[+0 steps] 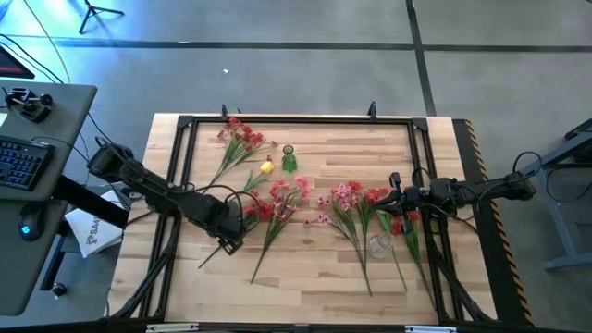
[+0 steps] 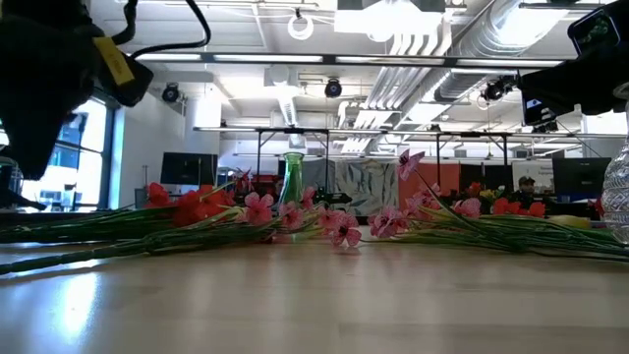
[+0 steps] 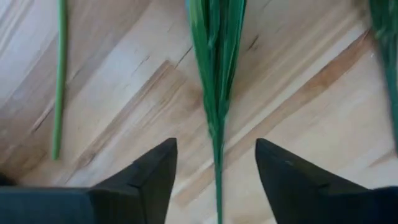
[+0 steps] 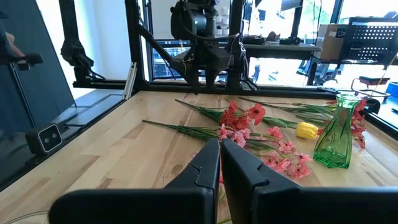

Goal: Sort flowers into vase by color
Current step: Put the bottom left red flower into the green vase

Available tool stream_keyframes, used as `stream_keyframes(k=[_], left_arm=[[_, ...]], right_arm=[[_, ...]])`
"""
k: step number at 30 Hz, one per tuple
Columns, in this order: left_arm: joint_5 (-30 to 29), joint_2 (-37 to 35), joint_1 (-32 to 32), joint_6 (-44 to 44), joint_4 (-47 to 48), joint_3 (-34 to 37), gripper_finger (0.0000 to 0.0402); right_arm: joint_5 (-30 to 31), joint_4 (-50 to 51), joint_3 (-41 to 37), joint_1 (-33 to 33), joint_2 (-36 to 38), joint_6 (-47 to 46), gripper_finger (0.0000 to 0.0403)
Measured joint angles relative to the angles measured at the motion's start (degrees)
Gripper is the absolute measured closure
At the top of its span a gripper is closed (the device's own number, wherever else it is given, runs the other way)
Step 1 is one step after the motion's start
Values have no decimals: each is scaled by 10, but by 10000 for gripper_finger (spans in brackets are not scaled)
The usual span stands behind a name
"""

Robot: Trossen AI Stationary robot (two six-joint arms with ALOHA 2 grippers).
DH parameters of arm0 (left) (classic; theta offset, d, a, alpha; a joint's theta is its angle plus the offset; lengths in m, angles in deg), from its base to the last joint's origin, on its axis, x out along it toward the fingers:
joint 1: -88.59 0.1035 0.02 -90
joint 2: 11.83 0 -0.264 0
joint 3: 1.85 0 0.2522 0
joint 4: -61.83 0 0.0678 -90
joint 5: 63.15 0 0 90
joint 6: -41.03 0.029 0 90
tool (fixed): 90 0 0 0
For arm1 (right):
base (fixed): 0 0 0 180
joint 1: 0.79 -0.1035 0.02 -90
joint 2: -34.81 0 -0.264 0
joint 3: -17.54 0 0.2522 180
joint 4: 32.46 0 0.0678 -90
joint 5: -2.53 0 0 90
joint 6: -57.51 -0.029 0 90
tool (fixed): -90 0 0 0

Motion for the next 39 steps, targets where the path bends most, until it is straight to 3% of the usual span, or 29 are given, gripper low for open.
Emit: stream_keyframes(k=[6,17,21,27,32,35,39], left_arm=[[8,1,12,16,-111,62,197],[-3,1,15,16,-177,126,265],[-5,0,15,9,-185,138,300],[-1,-3,21,5,-184,148,388],[-2,-31,21,1,-152,136,395],[-35,-69,18,-3,-117,105,398],[-127,-122,10,1,-109,71,400]], right_arm=[[0,0,0,0,0,0,389],[0,0,0,0,0,0,389],[0,0,0,0,0,0,389],[0,0,0,0,0,0,389],[0,0,0,0,0,0,389],[0,0,0,0,0,0,389],[0,0,0,0,0,0,389]])
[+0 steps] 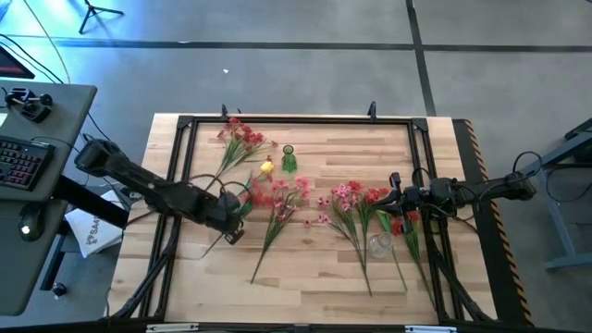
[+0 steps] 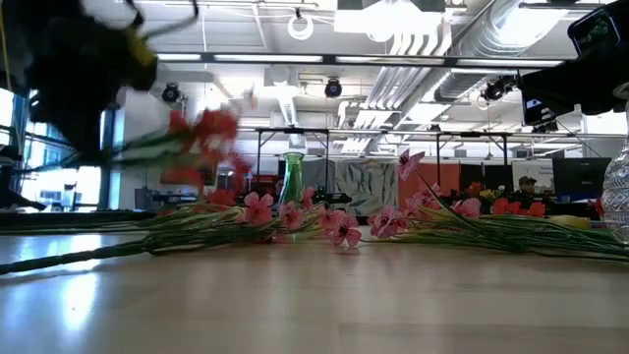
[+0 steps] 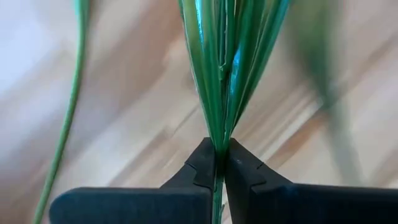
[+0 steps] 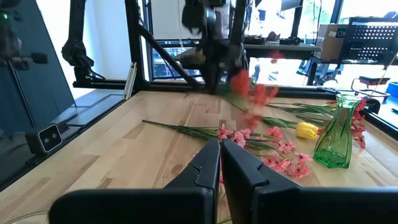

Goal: Sort flowers into vase by color
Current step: Put the bottom left red flower into the green vase

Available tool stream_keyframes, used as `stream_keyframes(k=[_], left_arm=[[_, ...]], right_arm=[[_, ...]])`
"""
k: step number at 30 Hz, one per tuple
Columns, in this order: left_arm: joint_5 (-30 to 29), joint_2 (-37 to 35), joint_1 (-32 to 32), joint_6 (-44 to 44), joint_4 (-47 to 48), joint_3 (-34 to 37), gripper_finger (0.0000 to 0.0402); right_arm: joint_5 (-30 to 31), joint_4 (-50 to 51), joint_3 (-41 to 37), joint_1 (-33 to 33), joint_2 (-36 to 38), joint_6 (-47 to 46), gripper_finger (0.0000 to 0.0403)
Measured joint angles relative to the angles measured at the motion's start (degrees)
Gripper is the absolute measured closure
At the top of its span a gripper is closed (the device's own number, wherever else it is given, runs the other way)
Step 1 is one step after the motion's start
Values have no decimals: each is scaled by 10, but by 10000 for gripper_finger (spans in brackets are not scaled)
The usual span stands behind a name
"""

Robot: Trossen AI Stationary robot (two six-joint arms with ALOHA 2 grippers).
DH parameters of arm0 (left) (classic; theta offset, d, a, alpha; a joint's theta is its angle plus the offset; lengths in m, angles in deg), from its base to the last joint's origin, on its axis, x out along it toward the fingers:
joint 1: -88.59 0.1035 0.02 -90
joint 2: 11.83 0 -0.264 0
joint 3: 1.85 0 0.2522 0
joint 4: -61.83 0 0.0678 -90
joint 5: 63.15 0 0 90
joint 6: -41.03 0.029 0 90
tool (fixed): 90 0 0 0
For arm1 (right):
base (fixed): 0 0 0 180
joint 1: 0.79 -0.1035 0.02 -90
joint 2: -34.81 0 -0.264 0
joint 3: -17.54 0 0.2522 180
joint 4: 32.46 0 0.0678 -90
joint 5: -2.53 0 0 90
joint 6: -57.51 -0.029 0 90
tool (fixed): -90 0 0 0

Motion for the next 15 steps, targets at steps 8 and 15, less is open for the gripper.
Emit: stream_keyframes(k=[8,15], left_arm=[[-180,-57,7,194,-195,-5,401],[-194,-36,92,517,-493,11,401]], right_arm=[[0,0,0,0,0,0,389],[0,0,0,0,0,0,389]])
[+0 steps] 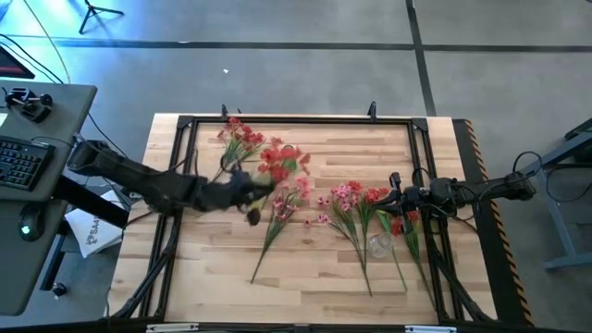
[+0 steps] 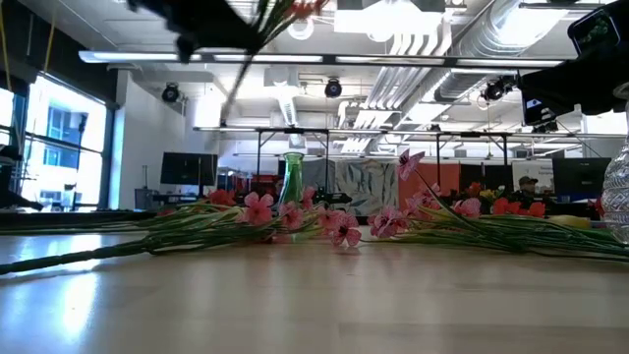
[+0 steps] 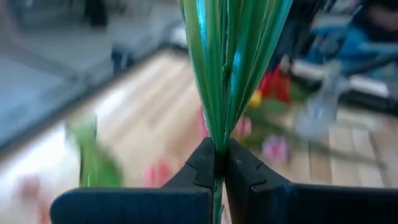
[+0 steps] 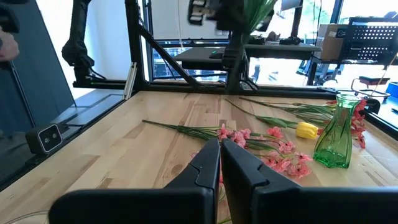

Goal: Sort flowers into vase by color
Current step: Put the bottom left red flower into the green vase

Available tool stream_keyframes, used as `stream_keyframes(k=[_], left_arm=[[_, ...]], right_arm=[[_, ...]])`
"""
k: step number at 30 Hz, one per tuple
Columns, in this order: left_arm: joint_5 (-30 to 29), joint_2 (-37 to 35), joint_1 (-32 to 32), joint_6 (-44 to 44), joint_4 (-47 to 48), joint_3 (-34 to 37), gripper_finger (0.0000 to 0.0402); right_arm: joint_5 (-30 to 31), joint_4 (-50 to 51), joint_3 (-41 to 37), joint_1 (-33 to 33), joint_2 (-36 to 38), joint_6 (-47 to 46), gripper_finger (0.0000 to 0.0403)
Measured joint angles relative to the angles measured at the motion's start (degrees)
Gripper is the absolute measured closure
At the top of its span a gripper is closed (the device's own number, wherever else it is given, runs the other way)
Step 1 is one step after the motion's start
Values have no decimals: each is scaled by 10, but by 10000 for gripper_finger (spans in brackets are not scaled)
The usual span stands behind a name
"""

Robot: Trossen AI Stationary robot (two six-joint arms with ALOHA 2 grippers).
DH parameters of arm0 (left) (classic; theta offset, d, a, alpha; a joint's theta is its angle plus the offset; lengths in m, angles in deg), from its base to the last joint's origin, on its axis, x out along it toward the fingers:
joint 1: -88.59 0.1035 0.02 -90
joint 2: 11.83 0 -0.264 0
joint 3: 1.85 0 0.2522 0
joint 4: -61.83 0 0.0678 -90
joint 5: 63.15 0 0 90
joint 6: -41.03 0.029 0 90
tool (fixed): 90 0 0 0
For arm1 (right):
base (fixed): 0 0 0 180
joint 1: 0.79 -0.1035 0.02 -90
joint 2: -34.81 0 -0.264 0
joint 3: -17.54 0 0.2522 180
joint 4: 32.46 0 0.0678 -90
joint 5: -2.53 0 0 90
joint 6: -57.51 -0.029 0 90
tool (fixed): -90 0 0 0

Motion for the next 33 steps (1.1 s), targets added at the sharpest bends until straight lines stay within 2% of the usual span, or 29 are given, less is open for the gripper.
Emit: stream_keyframes(k=[2,5,7,13,19,27,33], left_arm=[[76,9,47,70,-104,17,401],[208,31,122,114,-234,45,401],[253,47,168,137,-287,55,401],[273,80,274,214,-424,64,401],[329,112,344,214,-453,64,401],[340,165,361,214,-456,64,401],[297,180,361,201,-431,64,386]], right_arm=[[0,0,0,0,0,0,389],[0,0,0,0,0,0,389],[0,0,0,0,0,0,389],[0,0,0,0,0,0,389],[0,0,0,0,0,0,389],[0,0,0,0,0,0,389],[0,0,0,0,0,0,389]])
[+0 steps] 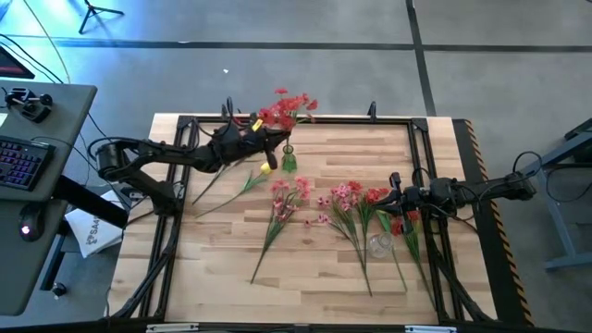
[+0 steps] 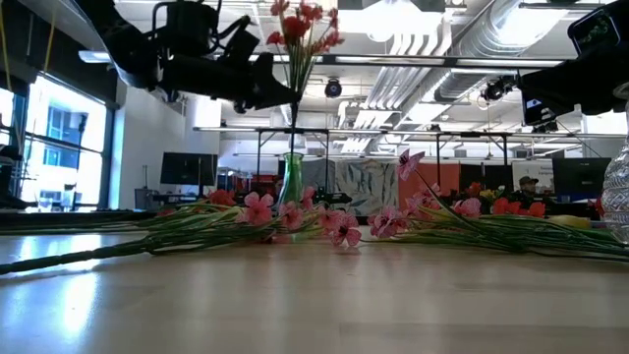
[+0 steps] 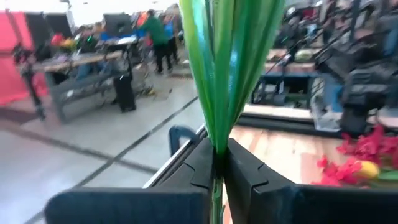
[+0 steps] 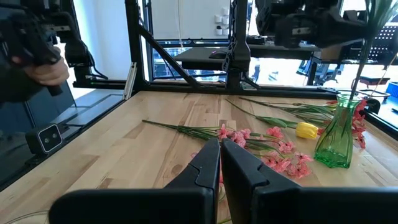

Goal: Sort flowers into vase by color
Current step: Put the bottom left red flower into the green vase, then put the left pink flower into the transparent vase

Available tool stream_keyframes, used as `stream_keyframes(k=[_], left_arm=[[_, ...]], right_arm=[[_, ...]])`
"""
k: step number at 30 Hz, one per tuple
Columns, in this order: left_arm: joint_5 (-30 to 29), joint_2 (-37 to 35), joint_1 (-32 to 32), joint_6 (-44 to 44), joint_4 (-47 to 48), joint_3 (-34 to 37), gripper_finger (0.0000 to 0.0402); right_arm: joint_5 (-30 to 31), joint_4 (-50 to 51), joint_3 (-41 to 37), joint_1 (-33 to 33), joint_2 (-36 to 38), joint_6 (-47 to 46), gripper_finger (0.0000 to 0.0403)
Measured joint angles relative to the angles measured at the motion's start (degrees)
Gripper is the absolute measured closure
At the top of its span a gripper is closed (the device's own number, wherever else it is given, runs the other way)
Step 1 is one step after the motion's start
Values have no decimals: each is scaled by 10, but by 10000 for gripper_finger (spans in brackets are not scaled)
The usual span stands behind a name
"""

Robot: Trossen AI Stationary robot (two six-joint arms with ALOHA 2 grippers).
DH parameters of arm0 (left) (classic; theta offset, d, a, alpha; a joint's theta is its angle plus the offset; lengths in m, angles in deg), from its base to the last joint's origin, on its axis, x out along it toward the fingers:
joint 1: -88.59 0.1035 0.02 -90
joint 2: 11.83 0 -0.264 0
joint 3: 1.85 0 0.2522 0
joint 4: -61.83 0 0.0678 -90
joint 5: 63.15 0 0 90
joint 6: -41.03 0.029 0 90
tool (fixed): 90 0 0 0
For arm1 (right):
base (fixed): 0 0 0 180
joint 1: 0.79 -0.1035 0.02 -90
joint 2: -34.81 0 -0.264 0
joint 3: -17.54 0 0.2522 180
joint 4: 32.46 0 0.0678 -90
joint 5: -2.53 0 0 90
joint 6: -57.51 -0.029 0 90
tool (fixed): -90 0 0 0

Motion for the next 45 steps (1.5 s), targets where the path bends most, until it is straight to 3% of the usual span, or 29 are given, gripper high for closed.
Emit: stream_keyframes(k=[4,9,18,23,29,36,45], left_arm=[[-17,-10,0,-7,61,-1,345],[-32,-37,-1,-25,234,-31,294],[-50,-52,-19,-8,454,-109,251],[-75,-52,-28,6,611,-167,241],[-94,-52,-42,-48,804,-233,237],[-115,-52,-91,-150,940,-270,248],[-124,-51,-225,-319,1047,-273,264]], right_arm=[[0,0,0,0,0,0,389],[0,0,0,0,0,0,389],[0,0,0,0,0,0,389],[0,0,0,0,0,0,389],[0,0,0,0,0,0,389],[0,0,0,0,0,0,389],[0,0,0,0,0,0,389]])
